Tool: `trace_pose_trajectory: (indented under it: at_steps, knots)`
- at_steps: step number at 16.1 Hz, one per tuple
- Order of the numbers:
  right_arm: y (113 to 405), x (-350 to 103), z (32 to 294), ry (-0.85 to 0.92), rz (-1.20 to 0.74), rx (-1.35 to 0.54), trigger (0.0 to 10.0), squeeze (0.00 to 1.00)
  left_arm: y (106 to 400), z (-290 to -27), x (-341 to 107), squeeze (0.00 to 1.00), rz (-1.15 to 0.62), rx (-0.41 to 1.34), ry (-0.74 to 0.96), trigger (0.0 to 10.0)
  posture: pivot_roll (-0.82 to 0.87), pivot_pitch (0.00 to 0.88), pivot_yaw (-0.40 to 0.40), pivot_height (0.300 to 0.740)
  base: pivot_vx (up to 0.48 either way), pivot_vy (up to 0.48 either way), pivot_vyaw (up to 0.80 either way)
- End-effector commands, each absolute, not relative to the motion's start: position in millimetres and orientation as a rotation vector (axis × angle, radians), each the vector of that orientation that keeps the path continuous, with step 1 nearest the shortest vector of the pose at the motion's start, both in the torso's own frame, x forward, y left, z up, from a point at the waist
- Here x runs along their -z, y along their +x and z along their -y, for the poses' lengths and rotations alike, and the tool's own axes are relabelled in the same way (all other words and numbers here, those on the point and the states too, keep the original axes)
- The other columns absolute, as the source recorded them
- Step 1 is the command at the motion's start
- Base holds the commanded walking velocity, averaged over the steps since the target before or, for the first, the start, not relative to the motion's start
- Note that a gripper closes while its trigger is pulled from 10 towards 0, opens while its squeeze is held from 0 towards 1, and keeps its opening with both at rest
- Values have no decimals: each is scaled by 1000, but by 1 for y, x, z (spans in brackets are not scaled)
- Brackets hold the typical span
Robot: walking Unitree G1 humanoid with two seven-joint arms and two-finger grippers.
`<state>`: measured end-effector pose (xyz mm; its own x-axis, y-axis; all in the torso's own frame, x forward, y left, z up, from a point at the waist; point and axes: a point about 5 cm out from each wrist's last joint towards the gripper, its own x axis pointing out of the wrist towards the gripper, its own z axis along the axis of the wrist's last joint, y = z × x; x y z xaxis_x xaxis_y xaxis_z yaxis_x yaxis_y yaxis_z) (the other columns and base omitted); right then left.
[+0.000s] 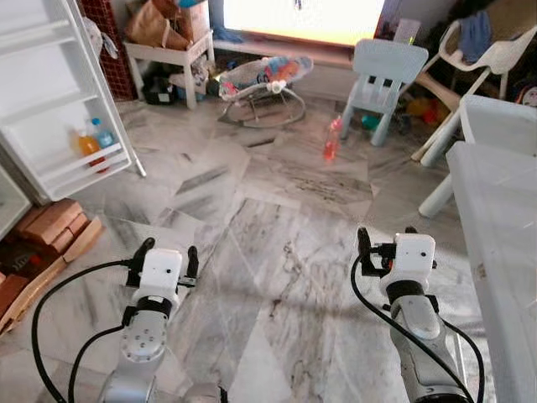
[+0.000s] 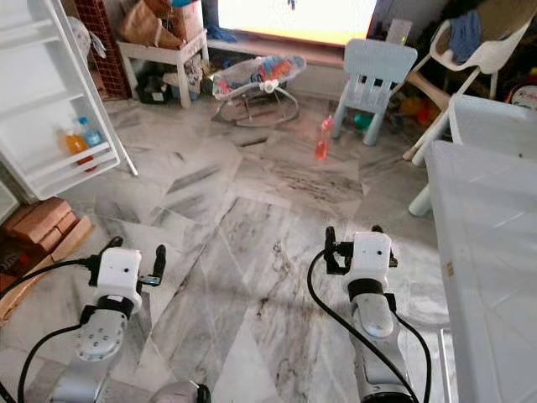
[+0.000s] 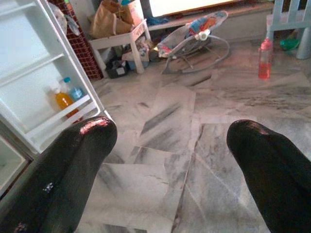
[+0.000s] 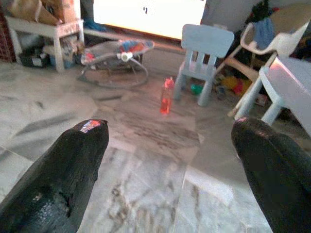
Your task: Restocking fridge
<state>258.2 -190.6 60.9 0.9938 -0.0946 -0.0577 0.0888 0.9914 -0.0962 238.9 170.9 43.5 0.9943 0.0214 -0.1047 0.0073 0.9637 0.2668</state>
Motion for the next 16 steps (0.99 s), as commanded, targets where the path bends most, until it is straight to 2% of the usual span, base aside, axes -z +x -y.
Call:
trace_pose_trajectory:
  at_steps: [1, 4, 9, 16]
  knots:
    - [258, -60, 194, -93, -73, 101, 10000, 0, 240, -173, -42, 0, -114, -14, 267, 10000, 108, 20, -28, 740, 0, 0, 0]
    - [254, -60, 199, -84, -74, 108, 10000, 0, 234, -181, -41, 0, -117, -18, 278, 10000, 106, 21, -28, 740, 0, 0, 0]
    - [250, -62, 214, -112, -78, 126, 10000, 0, 214, -215, -32, 0, -166, -51, 352, 10000, 102, 29, -29, 740, 0, 0, 0]
    - [251, -60, 210, -99, -91, 104, 10000, 0, 216, -211, -34, 0, -151, -41, 359, 10000, 107, 31, -32, 740, 0, 0, 0]
